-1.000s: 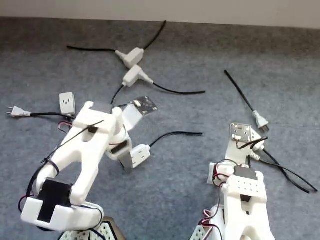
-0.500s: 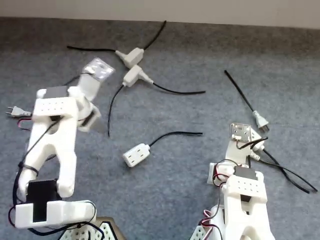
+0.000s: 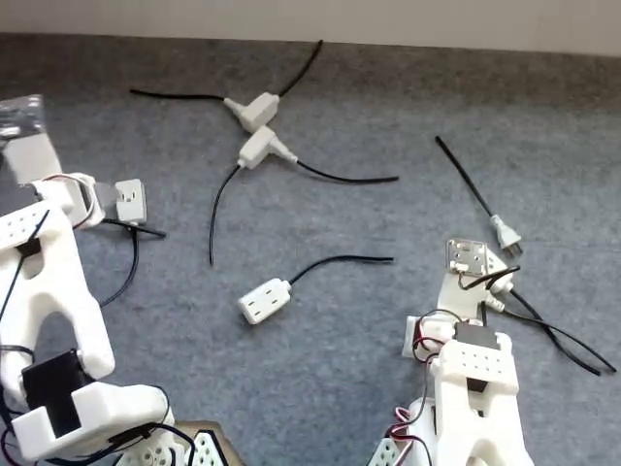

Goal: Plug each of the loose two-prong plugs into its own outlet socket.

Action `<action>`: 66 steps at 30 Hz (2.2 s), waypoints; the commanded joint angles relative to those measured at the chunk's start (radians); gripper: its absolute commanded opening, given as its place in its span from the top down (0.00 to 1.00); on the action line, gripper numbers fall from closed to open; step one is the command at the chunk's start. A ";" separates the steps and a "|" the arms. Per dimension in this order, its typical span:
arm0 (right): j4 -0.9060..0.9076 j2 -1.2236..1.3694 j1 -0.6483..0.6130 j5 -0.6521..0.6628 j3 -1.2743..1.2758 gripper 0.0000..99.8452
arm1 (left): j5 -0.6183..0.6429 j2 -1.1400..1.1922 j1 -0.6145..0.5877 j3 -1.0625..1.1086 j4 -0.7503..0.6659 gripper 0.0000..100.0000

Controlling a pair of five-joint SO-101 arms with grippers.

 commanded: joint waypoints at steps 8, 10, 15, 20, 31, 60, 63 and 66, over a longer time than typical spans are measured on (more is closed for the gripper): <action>-0.033 -0.008 0.004 0.002 0.019 0.99 | 0.422 0.217 -0.081 -0.226 0.080 0.68; -0.033 -0.008 0.004 0.002 0.019 0.99 | 0.448 0.343 -0.082 -0.375 0.187 0.69; -0.033 -0.008 0.004 0.002 0.019 0.99 | 0.620 0.631 -0.127 -0.805 0.482 0.72; -0.033 -0.008 0.004 0.002 0.019 0.99 | 0.779 0.845 -0.134 -1.176 0.692 0.72; -0.033 -0.010 0.004 0.002 0.019 0.99 | 0.916 1.184 -0.137 -1.572 0.787 0.72; -0.033 -0.010 0.004 0.002 0.019 0.99 | 0.916 1.308 -0.173 -1.719 0.784 0.83; -0.033 -0.010 0.004 0.002 0.019 0.99 | 0.913 1.356 -0.173 -1.719 0.781 0.82; -0.033 -0.010 0.004 0.002 0.019 0.99 | 0.911 1.379 -0.173 -1.719 0.787 0.83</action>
